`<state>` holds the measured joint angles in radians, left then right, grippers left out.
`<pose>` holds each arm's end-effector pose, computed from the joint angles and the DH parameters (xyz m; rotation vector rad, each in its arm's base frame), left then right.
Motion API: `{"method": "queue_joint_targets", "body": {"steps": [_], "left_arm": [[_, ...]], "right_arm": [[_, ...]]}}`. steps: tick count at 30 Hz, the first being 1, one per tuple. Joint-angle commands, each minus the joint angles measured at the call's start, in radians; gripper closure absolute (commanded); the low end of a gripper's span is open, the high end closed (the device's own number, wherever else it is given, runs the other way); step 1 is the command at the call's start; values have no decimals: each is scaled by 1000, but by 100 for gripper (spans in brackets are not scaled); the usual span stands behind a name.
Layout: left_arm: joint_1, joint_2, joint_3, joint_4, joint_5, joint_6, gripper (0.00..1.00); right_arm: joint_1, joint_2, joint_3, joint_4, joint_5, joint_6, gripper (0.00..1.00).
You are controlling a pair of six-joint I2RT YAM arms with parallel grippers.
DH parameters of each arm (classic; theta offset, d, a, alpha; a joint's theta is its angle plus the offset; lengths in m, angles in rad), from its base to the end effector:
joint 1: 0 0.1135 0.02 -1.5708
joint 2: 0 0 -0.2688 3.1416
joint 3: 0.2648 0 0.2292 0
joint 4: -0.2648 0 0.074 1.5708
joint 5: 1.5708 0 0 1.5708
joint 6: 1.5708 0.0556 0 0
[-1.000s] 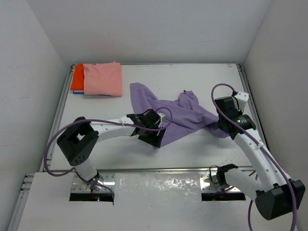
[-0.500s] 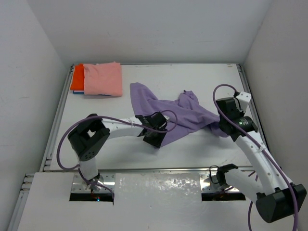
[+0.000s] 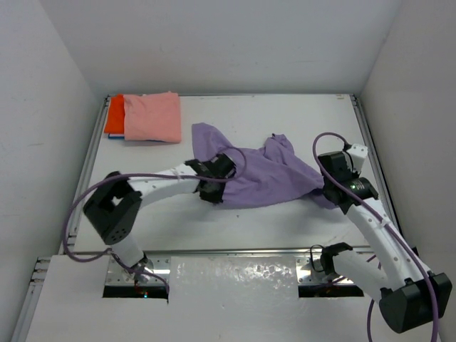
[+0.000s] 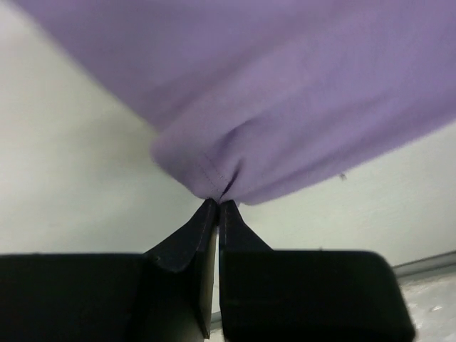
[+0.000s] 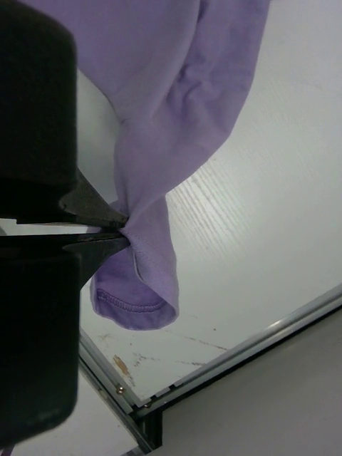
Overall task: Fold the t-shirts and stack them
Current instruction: Flatten out the tshirt
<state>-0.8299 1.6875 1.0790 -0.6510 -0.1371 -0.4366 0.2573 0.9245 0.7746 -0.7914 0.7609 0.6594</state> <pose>0.2126 -0.2211 0.1804 0.5191 2.7603 -0.1054 0.1578 0.0019 0.2620 0.7263 2.1166 -0.4762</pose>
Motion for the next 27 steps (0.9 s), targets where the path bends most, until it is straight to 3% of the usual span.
{"method": "queue_joint_targets", "body": {"steps": [1, 8, 11, 15, 18, 27], "left_arm": [[177, -166, -5, -56, -76, -34, 100], [366, -300, -59, -98, -111, -59, 100], [393, -322, -82, -99, -98, -71, 100], [400, -324, -94, -105, -101, -76, 100], [417, -328, -102, -110, -111, -80, 100], [560, -345, -114, -95, -137, -21, 100]], "right_arm": [[-4, -1, -73, 24, -53, 28, 100], [-4, -33, -213, 46, -156, 80, 100], [0, -62, -303, 76, -290, 104, 99], [14, -206, -376, 106, -347, 109, 60], [14, -288, -354, 40, -307, 105, 40], [13, -187, -354, 50, -284, 161, 43]]}}
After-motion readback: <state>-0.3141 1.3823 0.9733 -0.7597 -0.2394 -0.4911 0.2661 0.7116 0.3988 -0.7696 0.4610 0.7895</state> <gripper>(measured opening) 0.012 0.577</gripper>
